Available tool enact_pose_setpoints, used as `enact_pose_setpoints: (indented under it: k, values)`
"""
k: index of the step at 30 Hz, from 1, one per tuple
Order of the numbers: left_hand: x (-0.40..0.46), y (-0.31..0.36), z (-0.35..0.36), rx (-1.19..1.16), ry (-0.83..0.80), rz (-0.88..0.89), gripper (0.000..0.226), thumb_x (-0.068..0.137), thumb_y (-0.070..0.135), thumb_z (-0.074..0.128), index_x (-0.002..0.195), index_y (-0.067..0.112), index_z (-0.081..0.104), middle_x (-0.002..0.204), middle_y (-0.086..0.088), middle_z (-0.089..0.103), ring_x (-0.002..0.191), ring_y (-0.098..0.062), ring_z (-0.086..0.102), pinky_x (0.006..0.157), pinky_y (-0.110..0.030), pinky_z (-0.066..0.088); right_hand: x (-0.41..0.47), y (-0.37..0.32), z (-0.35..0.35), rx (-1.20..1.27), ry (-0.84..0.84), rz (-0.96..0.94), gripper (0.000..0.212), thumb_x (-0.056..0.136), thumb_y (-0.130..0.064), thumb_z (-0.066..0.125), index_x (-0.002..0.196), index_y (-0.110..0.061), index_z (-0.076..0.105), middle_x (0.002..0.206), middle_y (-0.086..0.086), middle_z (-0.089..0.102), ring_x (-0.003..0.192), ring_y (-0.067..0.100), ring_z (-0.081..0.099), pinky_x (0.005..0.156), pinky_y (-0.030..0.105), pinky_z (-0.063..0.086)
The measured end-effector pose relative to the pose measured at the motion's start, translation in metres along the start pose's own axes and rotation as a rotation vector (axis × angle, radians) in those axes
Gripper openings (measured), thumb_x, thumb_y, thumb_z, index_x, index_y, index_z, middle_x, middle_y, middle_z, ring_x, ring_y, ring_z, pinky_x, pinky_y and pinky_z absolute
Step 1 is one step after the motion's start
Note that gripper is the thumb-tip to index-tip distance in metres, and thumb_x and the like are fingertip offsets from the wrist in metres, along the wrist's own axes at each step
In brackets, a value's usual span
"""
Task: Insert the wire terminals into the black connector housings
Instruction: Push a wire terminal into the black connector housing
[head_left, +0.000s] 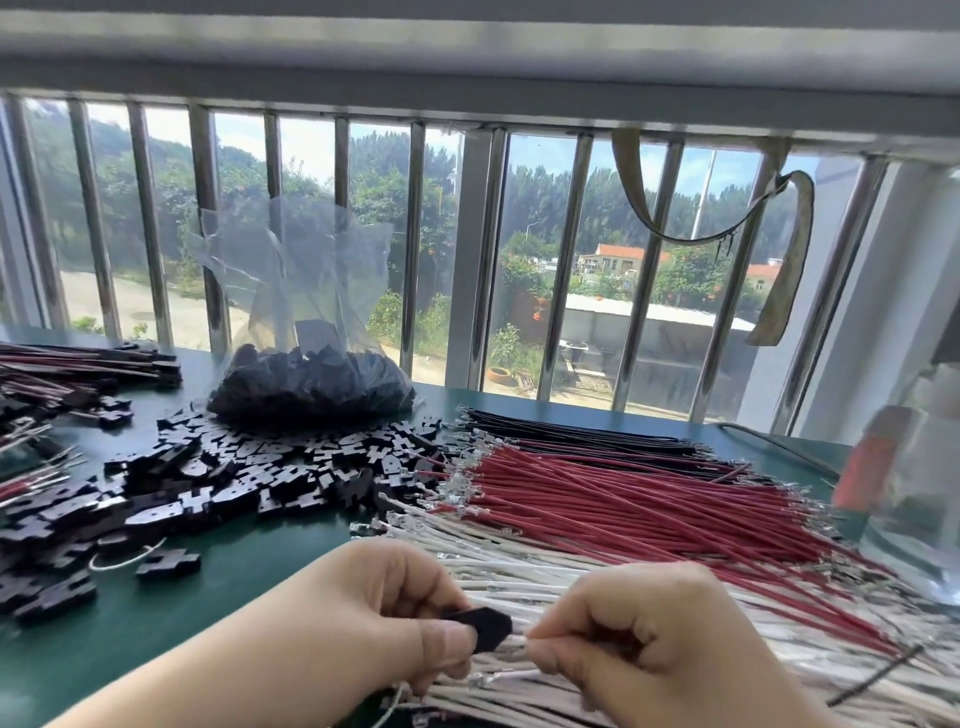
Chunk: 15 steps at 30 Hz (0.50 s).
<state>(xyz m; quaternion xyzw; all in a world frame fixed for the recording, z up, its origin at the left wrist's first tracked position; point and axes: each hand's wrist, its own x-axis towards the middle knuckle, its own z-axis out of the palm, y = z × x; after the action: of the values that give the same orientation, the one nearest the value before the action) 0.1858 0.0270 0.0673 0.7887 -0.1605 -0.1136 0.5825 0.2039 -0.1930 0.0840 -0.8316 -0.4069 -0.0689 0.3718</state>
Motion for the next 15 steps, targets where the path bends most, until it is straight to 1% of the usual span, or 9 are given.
enact_pose_setpoints:
  k: [2, 3, 4, 6, 7, 9, 11, 13, 15]
  values:
    - [-0.001, 0.000, -0.002, 0.031, -0.009, -0.020, 0.027, 0.060, 0.045, 0.073, 0.079, 0.027, 0.073, 0.069, 0.002, 0.064, 0.067, -0.012, 0.055, 0.065, -0.024, 0.040, 0.007, 0.000, -0.009, 0.122, -0.141, 0.148, 0.009, 0.075, -0.040, 0.075, 0.073, -0.032, 0.074, 0.067, -0.016, 0.070, 0.057, -0.003, 0.061, 0.057, 0.009, 0.046]
    - [-0.002, 0.000, -0.003, 0.049, 0.010, -0.024, 0.027, 0.060, 0.047, 0.072, 0.079, 0.027, 0.072, 0.070, 0.002, 0.063, 0.067, -0.012, 0.054, 0.066, -0.026, 0.040, 0.013, 0.004, -0.013, 0.118, -0.152, 0.201, 0.015, 0.074, -0.048, 0.071, 0.075, -0.033, 0.074, 0.069, -0.012, 0.071, 0.055, -0.001, 0.059, 0.056, 0.012, 0.048]
    - [-0.003, 0.000, -0.005, 0.059, 0.040, -0.031, 0.028, 0.059, 0.048, 0.071, 0.079, 0.028, 0.071, 0.070, 0.003, 0.063, 0.067, -0.012, 0.054, 0.067, -0.027, 0.040, 0.020, 0.009, -0.017, 0.065, -0.122, 0.233, 0.020, 0.074, -0.052, 0.067, 0.078, -0.034, 0.073, 0.070, -0.011, 0.070, 0.054, 0.002, 0.058, 0.057, 0.013, 0.049]
    - [-0.005, 0.000, -0.008, 0.052, 0.107, -0.046, 0.029, 0.057, 0.049, 0.069, 0.079, 0.031, 0.071, 0.070, 0.004, 0.065, 0.067, -0.010, 0.054, 0.068, -0.025, 0.041, 0.039, 0.021, -0.017, -0.064, -0.005, 0.252, 0.013, 0.084, -0.043, 0.062, 0.087, -0.035, 0.072, 0.066, -0.023, 0.066, 0.057, -0.004, 0.059, 0.059, 0.009, 0.048]
    - [-0.006, 0.001, -0.010, 0.044, 0.131, -0.058, 0.028, 0.058, 0.047, 0.069, 0.080, 0.031, 0.071, 0.070, 0.005, 0.065, 0.066, -0.010, 0.054, 0.068, -0.024, 0.042, 0.047, 0.028, -0.014, -0.167, 0.020, 0.246, 0.013, 0.089, -0.036, 0.060, 0.096, -0.034, 0.070, 0.066, -0.027, 0.063, 0.063, -0.009, 0.058, 0.060, 0.006, 0.046]
    - [-0.006, 0.002, -0.013, 0.034, 0.186, -0.099, 0.013, 0.071, 0.035, 0.071, 0.081, 0.026, 0.071, 0.068, 0.004, 0.064, 0.064, -0.009, 0.054, 0.066, -0.024, 0.043, 0.060, 0.040, -0.002, -0.366, 0.015, 0.194, 0.021, 0.090, -0.033, 0.060, 0.110, -0.034, 0.067, 0.086, -0.026, 0.059, 0.080, -0.008, 0.056, 0.073, 0.008, 0.044]
    - [-0.007, 0.001, -0.015, -0.001, 0.226, -0.119, 0.006, 0.084, 0.018, 0.067, 0.080, 0.018, 0.072, 0.065, 0.004, 0.064, 0.060, -0.009, 0.055, 0.062, -0.021, 0.044, 0.064, 0.048, 0.008, -0.488, 0.053, 0.161, 0.020, 0.089, -0.038, 0.061, 0.108, -0.037, 0.067, 0.096, -0.023, 0.058, 0.087, -0.005, 0.053, 0.075, 0.010, 0.041]
    - [-0.008, 0.001, -0.016, -0.035, 0.249, -0.135, 0.012, 0.087, 0.010, 0.064, 0.078, 0.014, 0.071, 0.064, 0.002, 0.064, 0.058, -0.010, 0.054, 0.060, -0.021, 0.043, 0.062, 0.050, 0.010, -0.608, 0.107, 0.085, 0.016, 0.089, -0.040, 0.058, 0.101, -0.037, 0.069, 0.095, -0.022, 0.062, 0.087, -0.002, 0.051, 0.077, 0.014, 0.039]
    - [-0.009, 0.002, -0.017, -0.083, 0.253, -0.136, 0.016, 0.088, 0.007, 0.062, 0.075, 0.014, 0.069, 0.063, 0.000, 0.064, 0.056, -0.011, 0.053, 0.058, -0.021, 0.042, 0.060, 0.049, 0.006, -0.689, 0.122, 0.032, 0.016, 0.091, -0.037, 0.055, 0.096, -0.034, 0.070, 0.091, -0.019, 0.066, 0.087, 0.001, 0.053, 0.086, 0.021, 0.043]
